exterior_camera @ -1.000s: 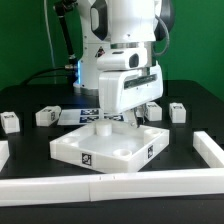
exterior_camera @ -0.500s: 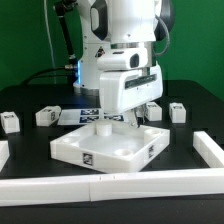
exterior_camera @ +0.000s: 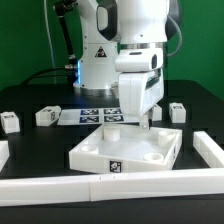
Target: Assemble square table
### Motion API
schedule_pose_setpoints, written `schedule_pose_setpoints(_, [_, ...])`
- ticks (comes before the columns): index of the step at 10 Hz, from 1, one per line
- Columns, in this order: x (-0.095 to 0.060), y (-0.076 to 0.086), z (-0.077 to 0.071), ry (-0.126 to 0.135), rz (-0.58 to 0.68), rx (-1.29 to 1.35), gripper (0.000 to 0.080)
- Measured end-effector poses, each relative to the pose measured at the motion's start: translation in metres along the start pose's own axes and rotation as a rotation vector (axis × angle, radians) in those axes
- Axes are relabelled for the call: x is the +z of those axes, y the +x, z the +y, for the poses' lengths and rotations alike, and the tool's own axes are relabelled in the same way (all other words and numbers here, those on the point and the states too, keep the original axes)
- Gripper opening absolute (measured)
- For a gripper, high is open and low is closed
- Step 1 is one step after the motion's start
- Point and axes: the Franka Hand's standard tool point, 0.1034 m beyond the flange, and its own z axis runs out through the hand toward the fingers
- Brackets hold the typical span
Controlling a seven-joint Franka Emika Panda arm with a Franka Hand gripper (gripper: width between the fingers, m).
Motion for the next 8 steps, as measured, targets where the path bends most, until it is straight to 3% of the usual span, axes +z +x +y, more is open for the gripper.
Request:
schedule_pose_setpoints(2, [0.000,0.000,0.000,0.000,0.000,-0.001,0.0057])
schedule_pose_setpoints(4, [-0.001,0.001,0.009,0.005,-0.011,-0.136,0.0057])
schedule_pose_setpoints(6, [0.001,0.016,0.005,0.011,-0.003,-0.267,0.0057])
schedule_pose_setpoints(8, [0.001,0.019,0.004,0.011,0.002,-0.297,0.0057])
